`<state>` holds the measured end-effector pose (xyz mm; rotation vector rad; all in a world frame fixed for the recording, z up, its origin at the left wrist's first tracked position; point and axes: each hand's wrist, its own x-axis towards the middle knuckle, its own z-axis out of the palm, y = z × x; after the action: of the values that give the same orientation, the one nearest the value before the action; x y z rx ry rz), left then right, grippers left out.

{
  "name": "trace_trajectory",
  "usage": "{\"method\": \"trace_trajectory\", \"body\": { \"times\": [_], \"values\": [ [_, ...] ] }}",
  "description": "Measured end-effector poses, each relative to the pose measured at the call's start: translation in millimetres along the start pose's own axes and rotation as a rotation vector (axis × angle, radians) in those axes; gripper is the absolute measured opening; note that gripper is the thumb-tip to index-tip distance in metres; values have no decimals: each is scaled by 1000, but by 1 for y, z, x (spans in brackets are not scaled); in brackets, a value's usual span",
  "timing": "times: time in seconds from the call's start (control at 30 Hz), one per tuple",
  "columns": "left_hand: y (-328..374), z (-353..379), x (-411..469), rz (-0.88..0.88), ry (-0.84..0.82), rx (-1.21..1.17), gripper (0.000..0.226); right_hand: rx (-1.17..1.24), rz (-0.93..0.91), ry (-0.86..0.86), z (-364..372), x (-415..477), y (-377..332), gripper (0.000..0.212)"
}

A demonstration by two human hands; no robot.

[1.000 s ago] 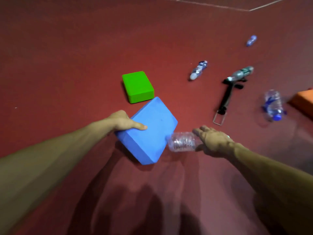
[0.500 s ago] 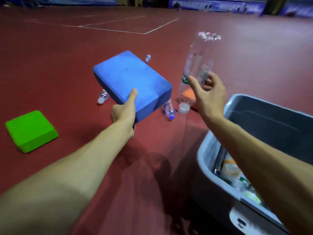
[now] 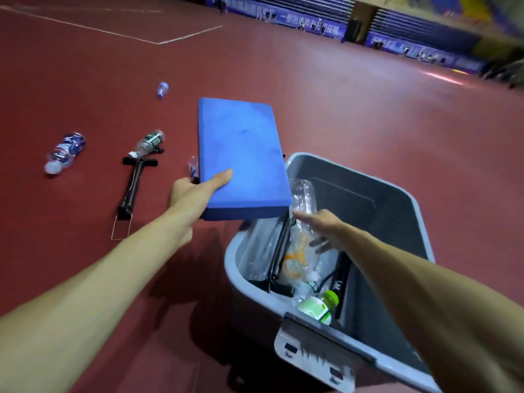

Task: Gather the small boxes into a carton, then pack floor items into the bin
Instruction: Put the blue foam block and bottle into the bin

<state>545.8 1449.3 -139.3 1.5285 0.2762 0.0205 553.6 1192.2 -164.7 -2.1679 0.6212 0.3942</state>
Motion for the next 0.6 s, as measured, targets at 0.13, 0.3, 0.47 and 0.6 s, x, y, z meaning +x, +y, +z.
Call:
{"method": "trace_trajectory", "body": {
  "times": [0.13,0.3,0.47,0.6],
  "values": [
    [-1,13,1,0,-14,7,45,-32,31,-276,-15,-3,12,79],
    [6,27,0,27,-54,-8,43,363,-131,-450,-26,-12,-12,84],
    [6,46,-2,-3,-23,-36,83,610,-236,-547,-29,-19,-22,82],
    [2,64,-5,12,-149,88,71,624,-191,-354,-38,-15,-13,52]
  ]
}}
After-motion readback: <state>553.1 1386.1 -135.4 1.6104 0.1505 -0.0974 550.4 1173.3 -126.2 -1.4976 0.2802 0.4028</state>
